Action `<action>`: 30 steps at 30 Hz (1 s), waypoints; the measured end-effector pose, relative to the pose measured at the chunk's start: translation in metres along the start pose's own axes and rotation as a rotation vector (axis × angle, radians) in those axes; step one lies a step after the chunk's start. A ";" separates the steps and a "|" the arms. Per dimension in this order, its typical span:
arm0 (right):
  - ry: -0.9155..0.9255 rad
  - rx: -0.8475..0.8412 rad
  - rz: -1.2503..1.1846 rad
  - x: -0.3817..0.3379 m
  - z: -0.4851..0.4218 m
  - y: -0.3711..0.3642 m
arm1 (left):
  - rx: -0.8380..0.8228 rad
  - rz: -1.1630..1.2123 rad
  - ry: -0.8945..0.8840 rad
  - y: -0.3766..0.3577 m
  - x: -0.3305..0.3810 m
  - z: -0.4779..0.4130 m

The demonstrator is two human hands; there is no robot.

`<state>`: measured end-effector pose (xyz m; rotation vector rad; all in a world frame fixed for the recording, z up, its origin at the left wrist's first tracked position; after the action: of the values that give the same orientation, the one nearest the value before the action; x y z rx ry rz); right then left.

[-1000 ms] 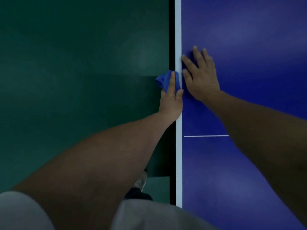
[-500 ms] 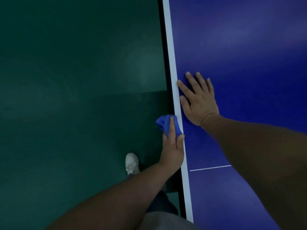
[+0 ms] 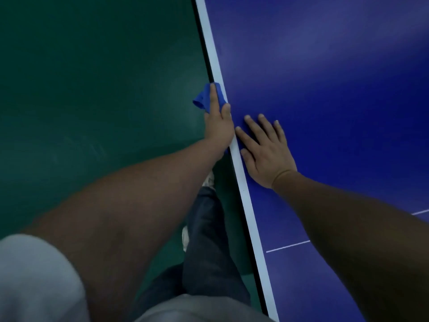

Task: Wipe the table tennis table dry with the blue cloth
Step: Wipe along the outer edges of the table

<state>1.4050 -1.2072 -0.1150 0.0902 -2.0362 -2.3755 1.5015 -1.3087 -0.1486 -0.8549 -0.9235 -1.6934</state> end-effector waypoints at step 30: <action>-0.240 -0.048 -0.072 0.088 -0.358 0.057 | 0.064 -0.029 0.004 0.029 0.118 -0.226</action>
<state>1.3343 -1.5737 -0.1168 -0.1308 -2.1033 -2.5909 1.4711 -1.5638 -0.1455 -0.7984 -0.9860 -1.6807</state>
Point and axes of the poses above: each hand's wrist, its own z-axis away from the middle knuckle, its own y-axis out of the back of the hand, x = y × z, the point moved 10 cm from there along -z, towards the middle knuckle, and after that the axes turned 6 degrees about z, right-handed, at the moved point
